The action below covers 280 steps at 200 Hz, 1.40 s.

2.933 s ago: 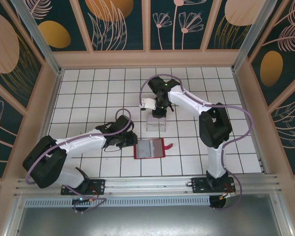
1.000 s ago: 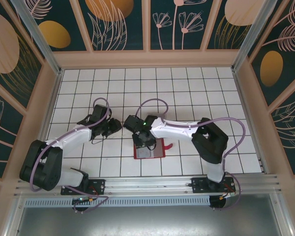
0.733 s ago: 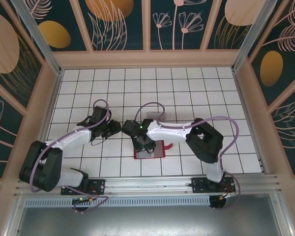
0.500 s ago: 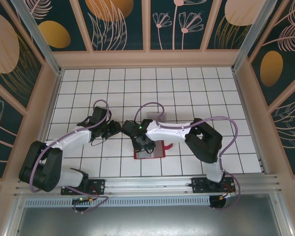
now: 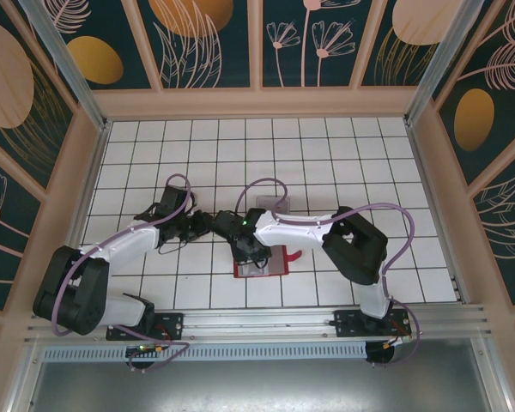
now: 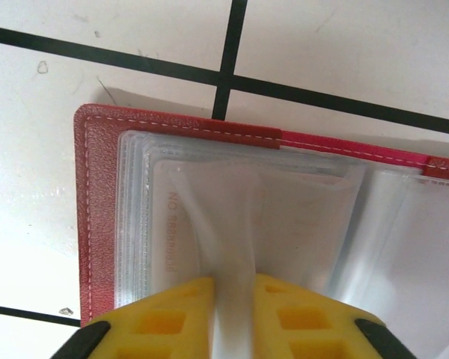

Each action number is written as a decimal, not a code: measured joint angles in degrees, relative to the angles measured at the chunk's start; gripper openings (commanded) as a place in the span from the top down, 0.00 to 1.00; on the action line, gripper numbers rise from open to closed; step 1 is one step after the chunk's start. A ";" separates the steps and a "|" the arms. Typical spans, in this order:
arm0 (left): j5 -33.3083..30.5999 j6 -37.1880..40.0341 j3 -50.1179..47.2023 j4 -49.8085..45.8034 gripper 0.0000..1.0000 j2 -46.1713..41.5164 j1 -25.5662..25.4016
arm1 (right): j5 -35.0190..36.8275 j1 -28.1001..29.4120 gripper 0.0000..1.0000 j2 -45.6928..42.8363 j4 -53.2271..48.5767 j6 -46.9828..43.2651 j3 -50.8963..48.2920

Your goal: Take the credit cards out of the card holder

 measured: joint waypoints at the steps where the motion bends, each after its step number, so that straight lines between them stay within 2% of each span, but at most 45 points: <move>1: 0.13 0.02 0.00 0.00 0.72 0.00 0.00 | 0.02 0.00 0.85 0.00 0.00 0.00 0.00; 41: 4.48 0.22 1.20 -0.13 0.73 1.22 -2.34 | 0.22 -0.07 0.87 -1.29 0.83 0.13 -0.96; 81: 6.38 0.20 4.83 -0.20 0.73 5.73 -7.37 | -1.31 -0.90 0.88 -7.26 5.60 1.01 -7.61; 106: 6.95 0.15 5.38 -0.24 0.73 7.41 -9.73 | -1.90 -1.68 0.82 -10.29 7.52 1.81 -10.62; 167: 6.91 -0.68 5.49 -0.50 0.74 7.69 -10.34 | -0.57 -2.05 0.75 -12.44 7.76 3.06 -13.57; 280: 6.91 -1.55 8.50 -4.59 0.76 7.69 -12.13 | 4.11 -3.78 0.73 -20.83 5.25 4.61 -21.70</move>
